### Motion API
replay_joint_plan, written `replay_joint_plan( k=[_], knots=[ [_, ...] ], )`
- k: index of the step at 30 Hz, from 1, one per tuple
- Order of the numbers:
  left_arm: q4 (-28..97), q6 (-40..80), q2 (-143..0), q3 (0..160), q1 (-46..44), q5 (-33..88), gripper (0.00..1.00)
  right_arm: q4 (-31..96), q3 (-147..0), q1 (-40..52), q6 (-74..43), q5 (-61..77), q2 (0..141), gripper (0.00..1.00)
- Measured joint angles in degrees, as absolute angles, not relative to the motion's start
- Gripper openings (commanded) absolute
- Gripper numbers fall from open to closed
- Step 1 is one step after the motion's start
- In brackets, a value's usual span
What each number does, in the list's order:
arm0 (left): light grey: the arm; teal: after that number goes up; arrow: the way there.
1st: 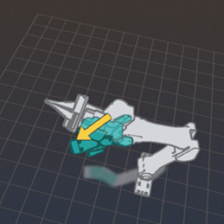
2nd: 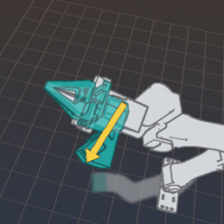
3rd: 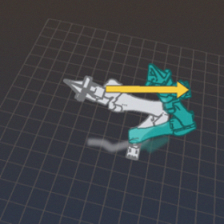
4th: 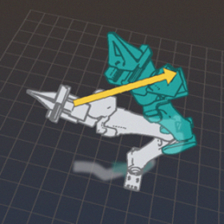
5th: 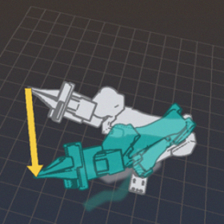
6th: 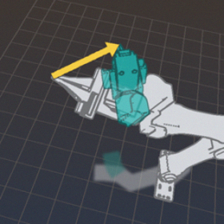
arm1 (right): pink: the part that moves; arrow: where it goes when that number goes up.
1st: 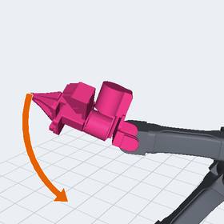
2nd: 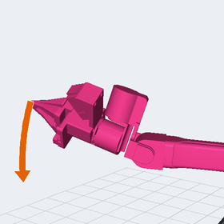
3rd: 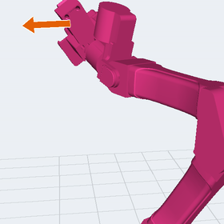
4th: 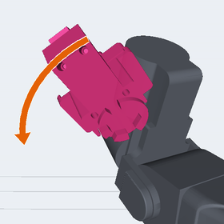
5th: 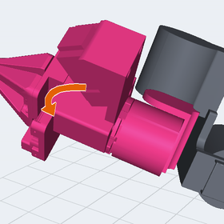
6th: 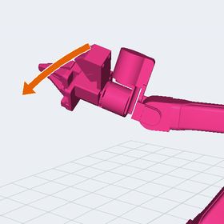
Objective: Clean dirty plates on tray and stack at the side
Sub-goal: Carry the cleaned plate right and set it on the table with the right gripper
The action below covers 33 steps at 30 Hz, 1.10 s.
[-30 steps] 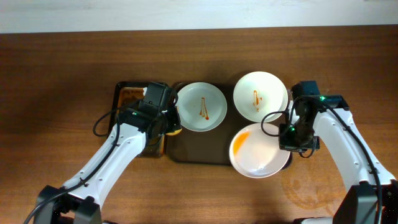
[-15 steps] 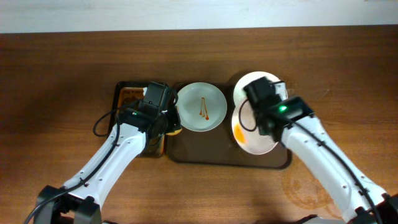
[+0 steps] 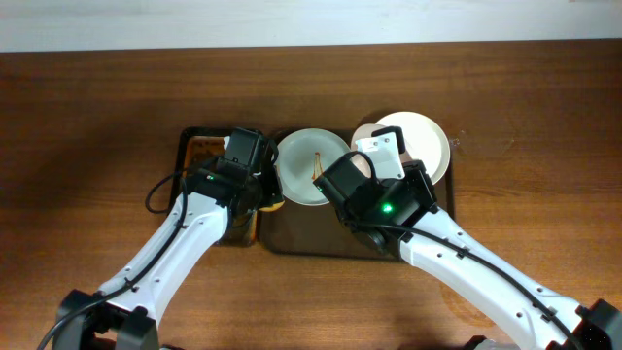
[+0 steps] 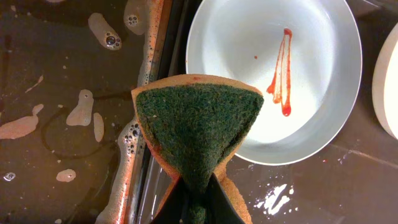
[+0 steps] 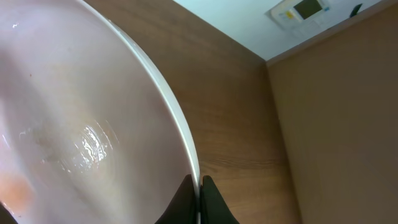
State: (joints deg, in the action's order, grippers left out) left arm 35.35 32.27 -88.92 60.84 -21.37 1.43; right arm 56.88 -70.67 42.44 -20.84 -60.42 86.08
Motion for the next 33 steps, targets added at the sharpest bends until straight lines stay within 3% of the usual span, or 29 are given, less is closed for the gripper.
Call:
replay_joint_plan(
  k=[7,12,27,33],
  knots=[
    [35.4,32.3,-88.9,60.8,-21.4,1.4,0.00,56.9,-70.7,42.4,-21.2,-60.1,86.1,0.04],
    [35.4,32.3,-88.9,60.8,-21.4,1.5,0.00,56.9,-70.7,36.5,-25.9,-49.3,86.1,0.04],
    [35.4,32.3,-88.9,60.8,-21.4,1.4,0.00,56.5,-70.7,-24.6,-25.1,-6.9,85.6,0.04],
    [35.4,32.3,-88.9,60.8,-21.4,1.4,0.00,55.2,-70.7,-34.8,-20.0,-0.5,92.4,0.04]
  ],
)
